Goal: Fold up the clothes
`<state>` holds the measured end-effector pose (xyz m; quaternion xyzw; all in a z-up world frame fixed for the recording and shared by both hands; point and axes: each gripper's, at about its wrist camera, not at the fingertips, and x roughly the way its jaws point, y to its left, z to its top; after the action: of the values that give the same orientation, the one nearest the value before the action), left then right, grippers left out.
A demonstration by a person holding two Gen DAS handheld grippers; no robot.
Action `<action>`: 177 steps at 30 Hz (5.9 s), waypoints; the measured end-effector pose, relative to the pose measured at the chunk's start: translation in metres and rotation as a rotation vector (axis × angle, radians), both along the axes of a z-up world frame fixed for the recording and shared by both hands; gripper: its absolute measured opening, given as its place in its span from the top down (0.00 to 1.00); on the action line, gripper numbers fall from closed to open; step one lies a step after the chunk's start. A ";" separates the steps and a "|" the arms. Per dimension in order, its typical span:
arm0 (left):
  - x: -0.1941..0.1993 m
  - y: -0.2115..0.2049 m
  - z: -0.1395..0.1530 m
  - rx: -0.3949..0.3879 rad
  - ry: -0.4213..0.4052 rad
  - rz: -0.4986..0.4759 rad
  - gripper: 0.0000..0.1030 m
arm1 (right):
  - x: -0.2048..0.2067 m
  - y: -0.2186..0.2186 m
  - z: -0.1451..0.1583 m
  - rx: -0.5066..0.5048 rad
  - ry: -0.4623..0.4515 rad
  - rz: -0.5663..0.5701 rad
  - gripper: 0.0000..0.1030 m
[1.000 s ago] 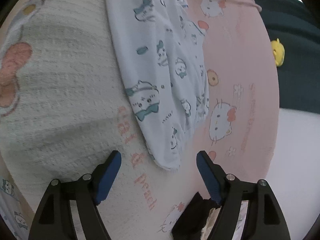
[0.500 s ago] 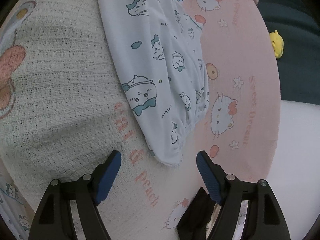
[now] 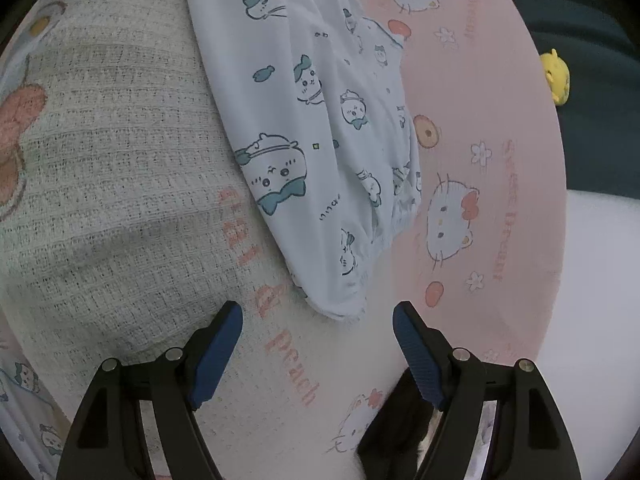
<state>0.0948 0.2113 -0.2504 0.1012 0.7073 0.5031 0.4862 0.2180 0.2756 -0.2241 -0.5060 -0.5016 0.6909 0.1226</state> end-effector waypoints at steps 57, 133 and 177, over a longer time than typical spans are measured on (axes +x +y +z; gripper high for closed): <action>-0.024 0.009 -0.011 0.176 0.296 -0.031 0.00 | -0.025 0.036 -0.018 0.221 0.124 0.143 0.25; -0.046 -0.034 0.024 0.073 -0.143 0.366 0.97 | 0.012 -0.018 0.001 -0.006 -0.046 -0.016 0.97; -0.045 -0.090 0.049 0.209 -0.302 0.455 0.95 | 0.036 -0.012 -0.010 0.032 -0.108 0.060 0.30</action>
<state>0.0493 0.1211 -0.2013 -0.0865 0.5756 0.6788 0.4477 0.2535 0.2632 -0.2343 -0.5253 -0.5336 0.6576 0.0826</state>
